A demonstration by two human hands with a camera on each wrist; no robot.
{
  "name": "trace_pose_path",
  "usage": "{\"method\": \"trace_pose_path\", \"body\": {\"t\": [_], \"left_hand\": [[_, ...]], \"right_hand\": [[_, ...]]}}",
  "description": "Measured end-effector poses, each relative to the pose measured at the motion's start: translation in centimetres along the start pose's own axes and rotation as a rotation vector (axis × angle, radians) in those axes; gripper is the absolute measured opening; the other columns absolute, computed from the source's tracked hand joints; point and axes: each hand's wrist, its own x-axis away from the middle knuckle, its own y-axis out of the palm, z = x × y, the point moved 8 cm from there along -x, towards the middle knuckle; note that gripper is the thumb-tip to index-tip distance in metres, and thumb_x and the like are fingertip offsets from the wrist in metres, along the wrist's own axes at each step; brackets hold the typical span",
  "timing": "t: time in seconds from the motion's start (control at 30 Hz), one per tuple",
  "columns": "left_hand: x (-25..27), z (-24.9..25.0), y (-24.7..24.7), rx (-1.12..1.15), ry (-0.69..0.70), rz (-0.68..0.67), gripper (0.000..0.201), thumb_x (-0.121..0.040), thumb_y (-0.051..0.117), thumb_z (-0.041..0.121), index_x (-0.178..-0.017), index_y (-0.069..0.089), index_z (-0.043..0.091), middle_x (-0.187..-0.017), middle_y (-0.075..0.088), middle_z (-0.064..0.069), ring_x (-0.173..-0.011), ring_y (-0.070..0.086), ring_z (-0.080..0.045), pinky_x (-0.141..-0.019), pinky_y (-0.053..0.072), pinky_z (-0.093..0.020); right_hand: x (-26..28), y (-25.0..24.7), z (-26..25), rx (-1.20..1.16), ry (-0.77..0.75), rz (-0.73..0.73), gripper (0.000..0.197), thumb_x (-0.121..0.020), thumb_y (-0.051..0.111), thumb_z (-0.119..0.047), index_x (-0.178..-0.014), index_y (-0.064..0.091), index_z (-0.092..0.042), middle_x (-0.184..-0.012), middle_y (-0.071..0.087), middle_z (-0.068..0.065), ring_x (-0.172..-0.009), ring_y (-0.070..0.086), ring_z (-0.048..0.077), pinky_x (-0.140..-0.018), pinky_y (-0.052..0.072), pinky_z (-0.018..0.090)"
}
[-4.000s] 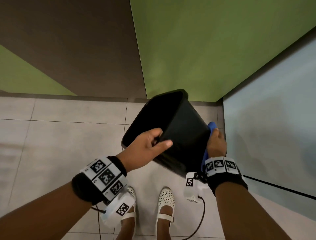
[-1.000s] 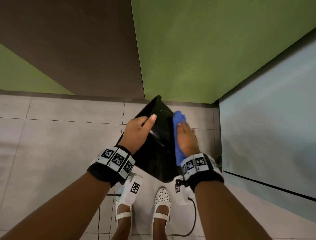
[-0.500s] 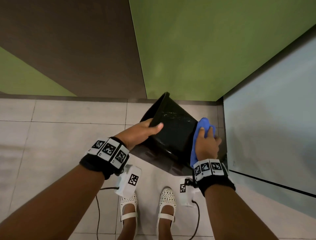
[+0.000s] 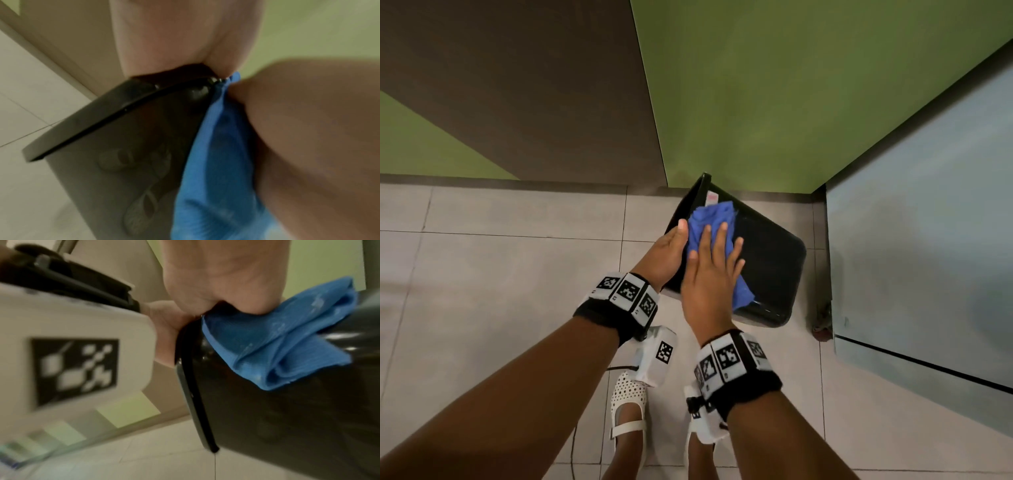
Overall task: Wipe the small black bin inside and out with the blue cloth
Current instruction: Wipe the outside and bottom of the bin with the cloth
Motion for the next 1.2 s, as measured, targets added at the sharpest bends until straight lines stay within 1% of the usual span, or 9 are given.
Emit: {"method": "trace_pose_path", "body": {"t": [0.13,0.23,0.37,0.47,0.63,0.8,1.07,1.13,1.2], "left_hand": [[-0.4,-1.1,0.6,0.022,0.031,-0.027,0.047,-0.100,0.023,0.042,-0.133,0.051,0.022,-0.136,0.054,0.004,-0.128,0.048,-0.009,-0.115,0.033,-0.034],[-0.9,-3.1,0.8,0.049,-0.018,-0.047,0.059,-0.089,0.031,0.062,-0.129,0.054,0.024,-0.135,0.057,0.003,-0.128,0.049,-0.012,-0.114,0.033,-0.041],[-1.4,-5.5,0.2,0.028,-0.076,-0.028,0.059,-0.095,0.026,0.054,-0.134,0.050,0.017,-0.137,0.055,-0.004,-0.129,0.048,-0.017,-0.114,0.033,-0.040],[-1.5,-6.4,-0.5,0.070,-0.089,0.016,0.068,-0.091,0.026,0.061,-0.136,0.048,0.015,-0.139,0.053,-0.007,-0.130,0.048,-0.018,-0.114,0.033,-0.043],[-2.0,-7.2,-0.8,0.074,-0.099,0.047,0.058,-0.098,0.018,0.049,-0.133,0.051,0.016,-0.133,0.056,-0.017,-0.125,0.050,-0.032,-0.113,0.029,-0.052],[-2.1,-8.2,-0.7,0.074,-0.097,0.064,0.048,-0.096,0.027,0.051,-0.122,0.057,0.025,-0.125,0.061,0.002,-0.118,0.056,-0.013,-0.109,0.039,-0.040],[-0.8,-8.5,-3.1,0.110,-0.136,0.021,0.055,-0.095,0.027,0.053,-0.128,0.055,0.019,-0.125,0.064,-0.003,-0.117,0.059,-0.015,-0.105,0.043,-0.033],[-0.9,-8.4,-3.2,0.124,-0.148,0.030,0.056,-0.095,0.028,0.055,-0.128,0.054,0.019,-0.125,0.064,-0.003,-0.118,0.058,-0.016,-0.106,0.042,-0.036],[-1.1,-8.6,-2.8,0.139,-0.167,0.055,0.063,-0.091,0.028,0.062,-0.134,0.049,0.020,-0.133,0.058,-0.004,-0.124,0.053,-0.019,-0.109,0.039,-0.040]], "right_hand": [[-3.5,-0.2,1.1,0.086,0.014,0.005,0.053,-0.101,0.019,-0.038,-0.150,0.003,-0.028,-0.160,-0.007,-0.003,-0.146,-0.012,0.027,-0.118,-0.003,0.048],[-6.7,-1.2,3.7,0.087,0.096,0.005,0.052,-0.100,0.018,-0.041,-0.150,0.004,-0.032,-0.160,0.000,-0.002,-0.147,-0.008,0.029,-0.118,0.000,0.052],[-9.2,-1.3,6.3,0.059,0.251,-0.047,0.052,-0.101,0.015,-0.040,-0.151,0.010,-0.026,-0.160,0.004,-0.001,-0.146,-0.009,0.031,-0.117,0.000,0.054],[-7.6,0.6,3.5,0.059,0.139,-0.071,0.052,-0.101,0.016,-0.036,-0.151,0.007,-0.023,-0.160,-0.003,0.000,-0.147,-0.009,0.029,-0.117,-0.003,0.050],[-2.6,5.0,0.0,0.029,0.017,-0.132,0.052,-0.101,0.018,-0.032,-0.150,0.001,-0.024,-0.159,-0.014,-0.003,-0.146,-0.017,0.022,-0.117,-0.009,0.043],[-4.8,5.5,3.2,0.088,-0.006,-0.130,0.050,-0.101,0.016,-0.037,-0.150,0.004,-0.032,-0.160,-0.007,-0.006,-0.147,-0.012,0.023,-0.118,-0.003,0.049],[-6.8,1.1,13.6,0.032,0.442,0.005,0.052,-0.102,0.017,-0.036,-0.151,0.009,-0.022,-0.160,0.004,0.005,-0.146,-0.001,0.033,-0.117,0.008,0.053],[-5.8,1.0,12.3,0.036,0.452,0.050,0.052,-0.102,0.020,-0.034,-0.151,0.011,-0.018,-0.160,0.003,0.007,-0.146,-0.001,0.035,-0.116,0.009,0.050],[-4.9,2.5,8.7,0.051,0.321,0.000,0.053,-0.102,0.019,-0.034,-0.151,0.005,-0.018,-0.160,-0.004,0.006,-0.146,-0.006,0.034,-0.117,0.003,0.049]]}}
